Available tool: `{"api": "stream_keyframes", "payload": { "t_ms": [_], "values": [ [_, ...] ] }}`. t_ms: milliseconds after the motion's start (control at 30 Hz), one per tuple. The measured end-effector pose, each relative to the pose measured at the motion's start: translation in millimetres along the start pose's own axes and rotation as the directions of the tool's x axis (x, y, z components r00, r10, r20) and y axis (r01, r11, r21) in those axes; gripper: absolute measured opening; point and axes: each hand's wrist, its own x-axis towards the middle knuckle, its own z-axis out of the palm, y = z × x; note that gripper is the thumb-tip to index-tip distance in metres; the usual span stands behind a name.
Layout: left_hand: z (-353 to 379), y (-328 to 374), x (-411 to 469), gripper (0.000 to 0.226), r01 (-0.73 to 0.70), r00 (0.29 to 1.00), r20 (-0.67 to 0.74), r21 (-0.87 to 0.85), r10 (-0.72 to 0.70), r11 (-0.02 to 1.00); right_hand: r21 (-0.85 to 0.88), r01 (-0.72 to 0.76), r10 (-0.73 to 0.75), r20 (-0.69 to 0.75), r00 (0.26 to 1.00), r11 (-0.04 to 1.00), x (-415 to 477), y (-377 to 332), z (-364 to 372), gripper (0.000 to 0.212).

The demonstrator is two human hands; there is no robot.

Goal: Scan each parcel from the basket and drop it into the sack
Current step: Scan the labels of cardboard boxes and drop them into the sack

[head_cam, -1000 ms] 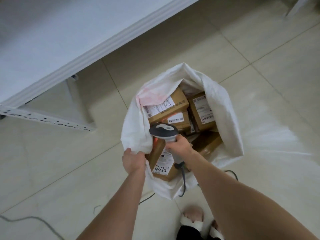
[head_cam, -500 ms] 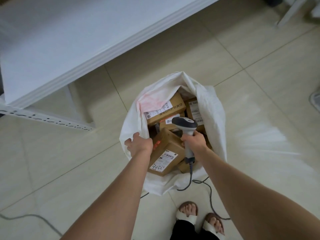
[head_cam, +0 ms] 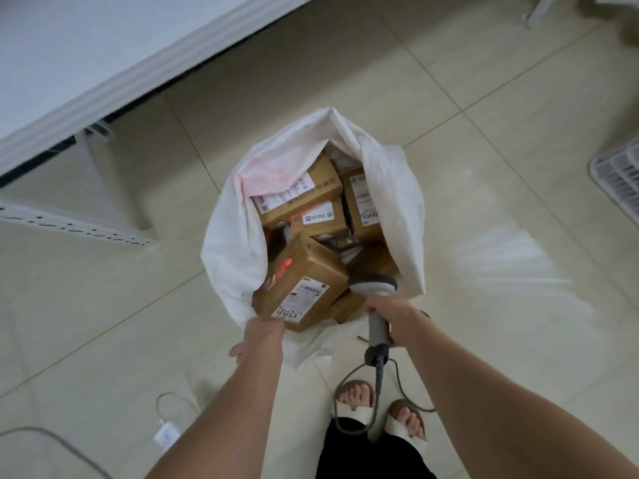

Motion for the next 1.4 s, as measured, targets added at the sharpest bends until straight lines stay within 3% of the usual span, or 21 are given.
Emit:
{"api": "stream_keyframes", "payload": {
  "t_ms": [133, 233, 367, 533, 700, 900, 1000, 1133, 1300, 1400],
  "values": [
    [-6.7, 15.6, 6.7, 0.042, -0.144, 0.989, -0.047, -0.167, 0.138, 0.975, 0.132, 0.23, -0.204, -0.181, 0.962, 0.964, 32.1, 6.4, 7.0, 0.01],
    [-16.2, 28.4, -6.7, 0.042, -0.212, 0.975, -0.122, -0.25, 0.186, 0.945, 0.176, 0.366, -0.31, -0.28, 0.909, 0.914, 17.8, 1.3, 6.6, 0.009],
    [-51.4, 60.2, -62.0, 0.044, -0.279, 0.956, -0.149, -0.206, 0.252, 0.938, 0.023, 0.472, -0.431, -0.368, 0.824, 0.882, -45.9, -18.2, -16.5, 0.016],
    [-111.3, 98.2, -141.9, 0.033, -0.35, 0.932, -0.136, -0.1, 0.335, 0.932, -0.091, 0.484, -0.468, -0.461, 0.754, 0.87, -142.9, -48.6, -57.3, 0.017],
    [-146.6, 113.9, -189.5, 0.037, -0.407, 0.9, -0.269, -0.241, 0.342, 0.881, -0.13, 0.474, -0.449, -0.603, 0.659, 0.871, -199.3, -67.8, -87.4, 0.014],
    [-130.1, 99.1, -187.1, 0.043, -0.209, 0.974, -0.105, -0.1, 0.199, 0.973, -0.152, 0.277, -0.316, -0.472, 0.823, 0.949, -186.7, -54.4, -103.5, 0.024],
    [-122.6, 97.4, -180.3, 0.041, -0.208, 0.978, -0.033, -0.03, 0.207, 0.978, -0.165, 0.247, -0.296, -0.467, 0.833, 0.955, -180.3, -50.4, -100.7, 0.031],
    [-119.7, 98.8, -184.7, 0.036, -0.223, 0.975, 0.008, -0.024, 0.224, 0.974, -0.281, 0.279, -0.384, -0.46, 0.8, 0.918, -181.4, -55.8, -95.2, 0.042],
    [-123.9, 101.4, -180.3, 0.042, -0.22, 0.974, -0.046, 0.03, 0.221, 0.975, -0.221, 0.388, -0.445, -0.37, 0.816, 0.895, -184.3, -71.4, -88.0, 0.019],
    [-126.0, 103.3, -178.5, 0.046, -0.237, 0.971, 0.005, 0.059, 0.237, 0.97, -0.052, 0.402, -0.399, -0.289, 0.87, 0.914, -177.2, -73.8, -79.2, 0.014]
  ]
}}
